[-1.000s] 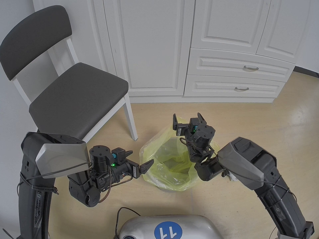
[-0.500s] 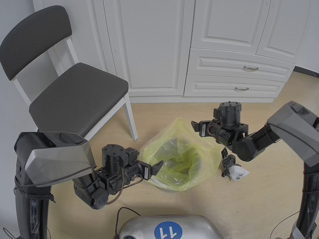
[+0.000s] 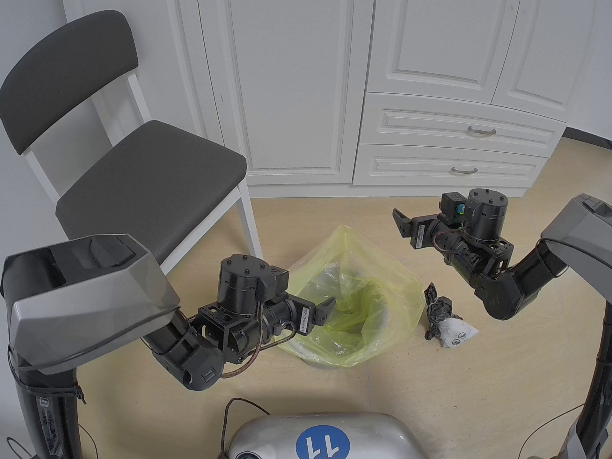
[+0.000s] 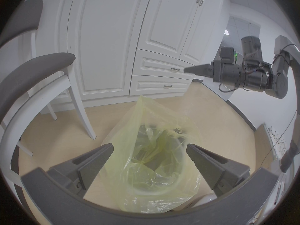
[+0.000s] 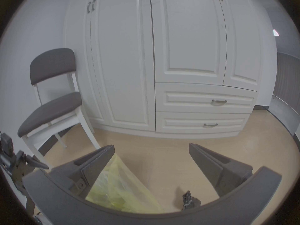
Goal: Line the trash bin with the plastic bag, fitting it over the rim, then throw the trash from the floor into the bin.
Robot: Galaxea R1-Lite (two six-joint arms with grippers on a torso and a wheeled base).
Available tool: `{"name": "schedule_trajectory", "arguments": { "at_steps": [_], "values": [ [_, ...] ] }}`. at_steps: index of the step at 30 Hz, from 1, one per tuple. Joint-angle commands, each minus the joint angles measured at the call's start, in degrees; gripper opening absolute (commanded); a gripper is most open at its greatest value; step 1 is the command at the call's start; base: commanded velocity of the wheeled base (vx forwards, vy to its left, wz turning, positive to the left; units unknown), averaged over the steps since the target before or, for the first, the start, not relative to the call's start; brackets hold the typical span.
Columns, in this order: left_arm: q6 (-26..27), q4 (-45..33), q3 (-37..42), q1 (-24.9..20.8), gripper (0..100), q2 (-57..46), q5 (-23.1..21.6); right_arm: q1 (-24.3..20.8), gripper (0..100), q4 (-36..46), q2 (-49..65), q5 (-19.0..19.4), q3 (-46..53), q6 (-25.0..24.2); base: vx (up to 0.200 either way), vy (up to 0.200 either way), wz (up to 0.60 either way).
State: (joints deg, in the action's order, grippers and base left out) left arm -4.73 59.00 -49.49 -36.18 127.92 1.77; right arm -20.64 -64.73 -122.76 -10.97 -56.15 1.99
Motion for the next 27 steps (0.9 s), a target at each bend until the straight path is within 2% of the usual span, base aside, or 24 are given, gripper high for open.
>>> {"name": "schedule_trajectory", "arguments": {
  "at_steps": [1,4,10,22,27],
  "values": [
    [-0.1,-9.9,-5.9,0.2,100,-0.9,4.4,-0.4,100,28.9,1.9,1.3,-2.0,-2.4,0.000,0.000,0.00],
    [0.0,-10.5,-7.4,0.8,100,1.4,7.5,-1.3,100,36.4,0.9,1.5,-6.3,-7.4,0.000,0.000,0.00],
    [0.0,-11.1,-10.1,2.7,100,5.0,8.2,-0.6,100,45.6,-3.6,3.9,-11.7,-9.7,0.000,0.000,0.00],
    [-0.9,-12.2,-17.2,7.4,100,11.5,8.2,2.9,100,47.2,-11.9,4.8,-19.3,-12.4,0.000,0.000,0.00],
    [-4.8,-17.2,-22.5,8.9,100,12.2,9.8,4.0,100,47.5,-12.9,4.8,-21.5,-14.5,0.000,0.000,0.00]
  ]
}}
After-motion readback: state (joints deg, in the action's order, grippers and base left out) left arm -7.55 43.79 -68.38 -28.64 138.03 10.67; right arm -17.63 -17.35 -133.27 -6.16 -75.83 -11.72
